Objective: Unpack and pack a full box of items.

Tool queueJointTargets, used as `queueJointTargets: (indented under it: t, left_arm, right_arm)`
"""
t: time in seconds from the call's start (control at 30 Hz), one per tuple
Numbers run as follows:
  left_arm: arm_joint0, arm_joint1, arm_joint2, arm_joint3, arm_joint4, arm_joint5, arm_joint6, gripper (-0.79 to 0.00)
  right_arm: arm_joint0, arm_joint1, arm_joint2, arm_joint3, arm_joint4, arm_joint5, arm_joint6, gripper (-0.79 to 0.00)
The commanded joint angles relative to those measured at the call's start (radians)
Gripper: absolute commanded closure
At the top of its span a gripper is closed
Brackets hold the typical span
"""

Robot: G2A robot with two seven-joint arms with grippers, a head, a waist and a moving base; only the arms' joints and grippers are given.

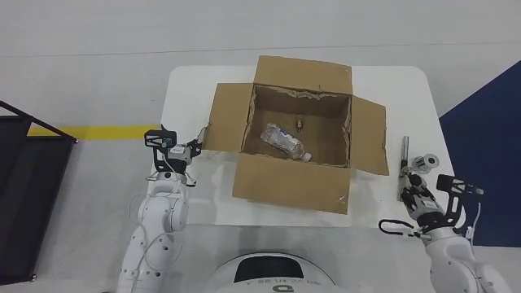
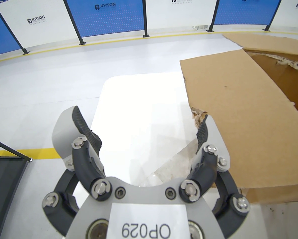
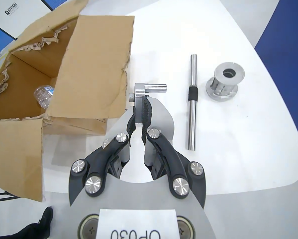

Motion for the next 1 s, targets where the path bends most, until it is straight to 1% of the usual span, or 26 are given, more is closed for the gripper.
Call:
queueJointTargets:
  t: [0.0, 0.17, 0.3, 0.97]
  left_arm:
    - [0.0, 0.0, 0.0, 0.0, 0.0, 0.0, 0.0, -0.785]
    - [0.0, 0.0, 0.0, 0.0, 0.0, 0.0, 0.0, -0.785]
    - [0.0, 0.0, 0.0, 0.0, 0.0, 0.0, 0.0, -0.785]
    - [0.0, 0.0, 0.0, 0.0, 0.0, 0.0, 0.0, -0.785]
  right_arm:
    - [0.0, -0.004, 0.004, 0.023, 0.002, 0.006, 0.02, 0.0]
    - [0.0, -0.018, -0.004, 0.053, 0.016, 0.05, 0.081, 0.0]
    - [0.0, -0.024, -0.008, 0.029, 0.041, 0.087, 0.133, 0.0]
    - [0.0, -0.024, -0.008, 0.029, 0.041, 0.087, 0.133, 0.0]
